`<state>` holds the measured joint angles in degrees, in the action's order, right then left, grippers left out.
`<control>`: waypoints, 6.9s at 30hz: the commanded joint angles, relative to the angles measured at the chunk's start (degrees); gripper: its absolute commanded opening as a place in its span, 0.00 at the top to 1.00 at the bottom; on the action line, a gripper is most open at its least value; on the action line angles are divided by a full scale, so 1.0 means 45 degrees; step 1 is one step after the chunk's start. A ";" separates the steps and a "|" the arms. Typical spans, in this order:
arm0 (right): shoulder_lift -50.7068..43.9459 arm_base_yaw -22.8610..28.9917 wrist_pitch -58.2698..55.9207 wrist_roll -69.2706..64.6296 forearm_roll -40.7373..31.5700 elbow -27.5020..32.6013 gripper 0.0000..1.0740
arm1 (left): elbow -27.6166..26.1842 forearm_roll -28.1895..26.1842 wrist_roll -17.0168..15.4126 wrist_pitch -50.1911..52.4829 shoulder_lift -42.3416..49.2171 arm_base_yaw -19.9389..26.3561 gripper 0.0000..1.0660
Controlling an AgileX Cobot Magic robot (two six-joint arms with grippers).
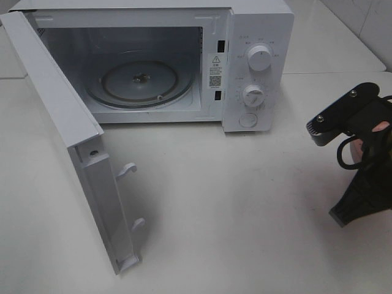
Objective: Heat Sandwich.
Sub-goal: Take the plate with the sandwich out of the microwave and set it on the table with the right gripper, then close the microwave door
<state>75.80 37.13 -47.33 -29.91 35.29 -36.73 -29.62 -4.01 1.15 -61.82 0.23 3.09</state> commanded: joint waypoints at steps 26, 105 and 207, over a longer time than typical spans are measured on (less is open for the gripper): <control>0.3731 -0.0076 0.1935 -0.2610 0.1884 -0.0051 0.97 | 0.0025 0.0013 -0.0038 0.0102 0.0267 0.0000 0.08; -0.2050 -0.0115 0.1579 0.4507 -0.4405 -0.0051 0.31 | 0.0025 0.0013 -0.0038 0.0102 0.0267 0.0000 0.08; -1.7240 -0.7372 -0.2139 0.6392 -0.7283 0.1833 0.30 | 0.0025 0.0013 -0.0038 0.0102 0.0102 0.0000 0.08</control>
<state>-0.23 4.41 -57.81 -1.78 2.69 -28.42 -29.62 -4.01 1.15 -61.82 0.23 3.09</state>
